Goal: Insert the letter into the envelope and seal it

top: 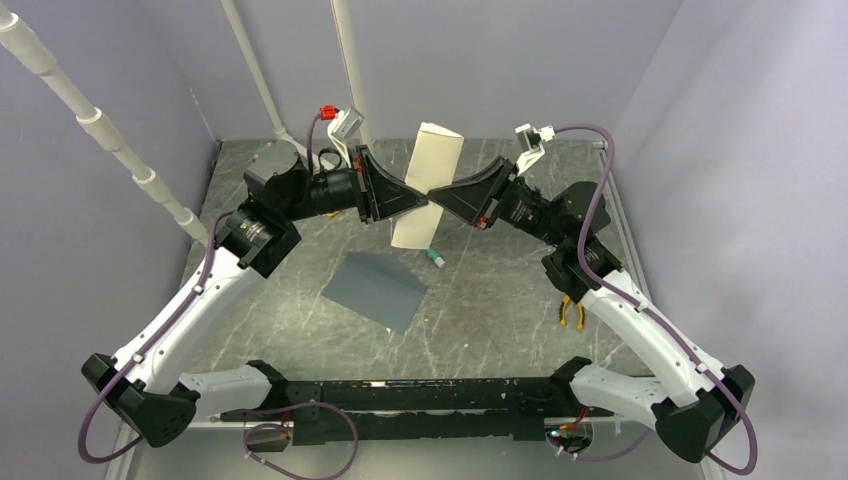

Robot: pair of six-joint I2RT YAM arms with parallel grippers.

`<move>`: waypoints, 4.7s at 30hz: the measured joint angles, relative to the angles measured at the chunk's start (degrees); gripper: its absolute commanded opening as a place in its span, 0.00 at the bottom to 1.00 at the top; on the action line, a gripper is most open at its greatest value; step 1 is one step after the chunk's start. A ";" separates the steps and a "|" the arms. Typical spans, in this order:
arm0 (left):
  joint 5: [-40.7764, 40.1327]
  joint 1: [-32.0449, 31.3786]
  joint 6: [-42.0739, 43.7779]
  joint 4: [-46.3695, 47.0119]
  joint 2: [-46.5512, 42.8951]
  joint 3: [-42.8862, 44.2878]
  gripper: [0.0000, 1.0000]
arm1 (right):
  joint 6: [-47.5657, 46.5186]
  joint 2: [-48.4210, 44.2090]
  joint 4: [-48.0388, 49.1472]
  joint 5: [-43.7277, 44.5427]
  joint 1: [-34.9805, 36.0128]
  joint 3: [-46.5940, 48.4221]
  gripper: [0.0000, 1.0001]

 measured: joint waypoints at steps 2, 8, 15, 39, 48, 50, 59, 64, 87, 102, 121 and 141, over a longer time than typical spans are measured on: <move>0.02 -0.04 0.39 -0.22 -0.02 0.09 0.02 | 0.02 0.00 -0.07 -0.04 0.00 0.02 0.14; -0.02 -0.07 1.25 -0.92 -0.04 0.22 0.02 | 0.20 0.02 -0.17 -0.11 -0.04 0.02 0.06; -0.26 -0.11 3.26 -3.45 -0.04 1.49 0.44 | 0.81 0.11 -0.15 0.11 -0.07 0.02 0.00; 1.53 -0.11 8.76 -14.32 -2.38 1.36 0.45 | 8.83 3.17 5.03 -7.58 -0.09 0.50 0.00; 7.56 -0.07 1.14 -5.14 -5.51 -5.75 0.03 | 5.75 3.08 5.88 -5.90 0.02 -0.09 0.43; 7.45 -0.07 1.01 -5.18 -5.60 -6.12 0.03 | 4.81 2.75 6.40 -4.70 0.04 -1.25 0.54; 3.85 -0.07 0.22 -5.46 -6.19 -8.00 0.05 | 3.08 -0.61 7.26 -4.57 -0.04 -7.13 0.43; 3.39 -0.07 -0.94 -4.63 -6.25 -8.22 0.09 | 2.89 -2.62 8.70 -6.62 -0.04 -8.41 0.34; 6.43 0.00 -6.73 2.51 -5.88 -11.15 0.03 | 2.86 -1.09 10.19 -4.17 0.17 -9.20 0.12; 10.86 0.15 -2.40 -0.09 -4.46 -11.19 0.03 | 1.31 -0.59 12.31 0.87 0.17 -7.41 0.15; 13.92 0.15 8.22 -9.40 -11.17 -12.09 0.61 | 2.05 0.31 12.50 -2.75 -0.66 -2.62 0.00; 0.02 0.09 -19.12 35.85 -8.26 -24.48 0.28 | 3.56 -1.57 24.11 16.02 -0.96 -7.30 0.00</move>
